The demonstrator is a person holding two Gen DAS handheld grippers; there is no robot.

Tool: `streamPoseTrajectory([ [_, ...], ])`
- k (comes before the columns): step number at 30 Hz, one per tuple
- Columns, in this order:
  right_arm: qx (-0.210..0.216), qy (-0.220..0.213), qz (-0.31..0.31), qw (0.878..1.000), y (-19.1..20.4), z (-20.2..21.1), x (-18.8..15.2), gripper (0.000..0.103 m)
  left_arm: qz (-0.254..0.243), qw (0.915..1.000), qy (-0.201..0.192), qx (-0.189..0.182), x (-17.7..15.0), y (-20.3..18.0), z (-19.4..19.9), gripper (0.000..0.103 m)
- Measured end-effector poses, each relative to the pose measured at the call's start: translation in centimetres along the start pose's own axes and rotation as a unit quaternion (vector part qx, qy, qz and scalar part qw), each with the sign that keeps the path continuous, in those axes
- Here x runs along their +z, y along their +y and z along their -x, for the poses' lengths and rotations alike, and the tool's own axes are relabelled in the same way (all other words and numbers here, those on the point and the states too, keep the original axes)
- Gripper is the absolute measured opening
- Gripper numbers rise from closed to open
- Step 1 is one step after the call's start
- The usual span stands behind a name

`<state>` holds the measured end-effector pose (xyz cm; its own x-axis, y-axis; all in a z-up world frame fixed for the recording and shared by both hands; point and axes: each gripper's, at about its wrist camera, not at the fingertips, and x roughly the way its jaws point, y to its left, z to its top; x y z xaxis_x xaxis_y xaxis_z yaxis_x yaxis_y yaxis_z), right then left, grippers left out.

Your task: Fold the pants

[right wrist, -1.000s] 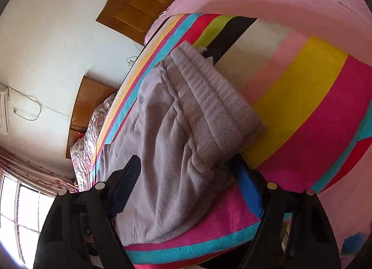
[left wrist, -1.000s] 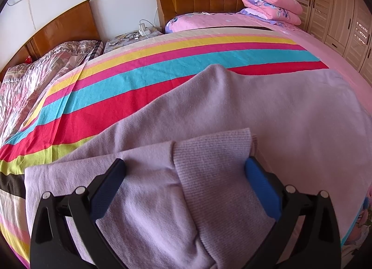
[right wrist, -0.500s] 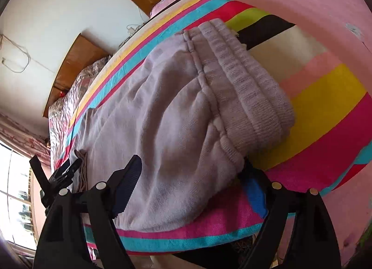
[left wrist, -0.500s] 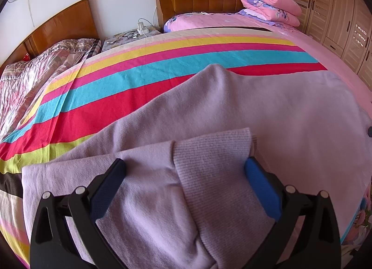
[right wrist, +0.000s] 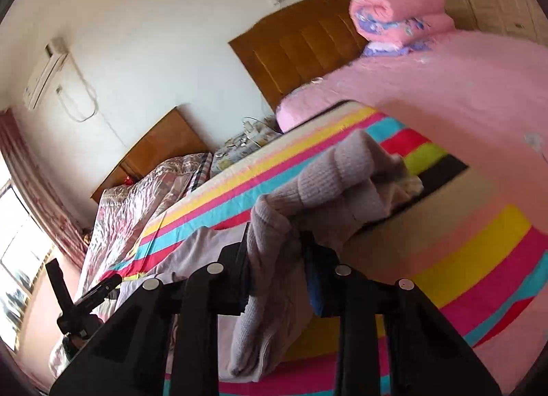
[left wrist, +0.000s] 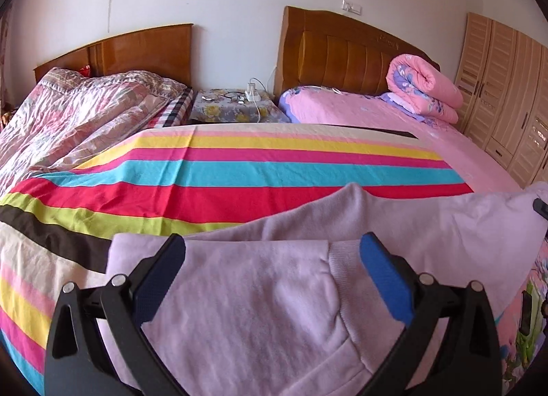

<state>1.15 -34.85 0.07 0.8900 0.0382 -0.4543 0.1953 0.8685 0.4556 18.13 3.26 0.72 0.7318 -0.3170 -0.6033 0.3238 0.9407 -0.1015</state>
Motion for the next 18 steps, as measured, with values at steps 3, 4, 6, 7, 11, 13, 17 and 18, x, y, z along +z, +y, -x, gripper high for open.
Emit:
streamPoseTrajectory([
  [3, 0.065, -0.013, 0.165, 0.984, 10.9, -0.2, 0.6, 0.028, 0.053, 0.9972, -0.023, 0.048, -0.5, 4.6, 3.9, 0.102],
  [4, 0.092, -0.006, 0.216, 0.972, 14.4, -0.4, -0.2, 0.028, 0.076, 0.9951, -0.027, 0.058, -0.9, 6.1, 5.1, 0.102],
  [6, 0.141, 0.024, 0.311, 0.940, 20.8, -1.6, -3.0, 0.028, 0.116, 0.9902, -0.029, 0.072, -1.9, 8.6, 7.1, 0.102],
  [7, 0.154, 0.041, 0.362, 0.919, 23.6, -2.7, -5.2, 0.028, 0.132, 0.9880, -0.027, 0.076, -2.6, 10.0, 7.9, 0.102],
  [11, 0.178, 0.147, 0.510, 0.829, 29.4, -8.6, -16.1, 0.027, 0.166, 0.9835, 0.006, 0.071, -5.6, 12.5, 9.7, 0.102],
  [13, 0.178, 0.205, 0.536, 0.799, 29.2, -10.7, -20.6, 0.027, 0.187, 0.9811, 0.029, 0.040, -7.4, 13.3, 10.2, 0.102],
  [17, 0.187, 0.173, 0.527, 0.811, 27.9, -10.0, -20.9, 0.030, 0.235, 0.9671, 0.070, -0.068, -9.7, 13.1, 9.4, 0.102],
  [18, 0.193, 0.176, 0.520, 0.813, 27.9, -10.1, -20.6, 0.043, 0.246, 0.9618, 0.075, -0.094, -10.0, 12.9, 8.9, 0.102],
])
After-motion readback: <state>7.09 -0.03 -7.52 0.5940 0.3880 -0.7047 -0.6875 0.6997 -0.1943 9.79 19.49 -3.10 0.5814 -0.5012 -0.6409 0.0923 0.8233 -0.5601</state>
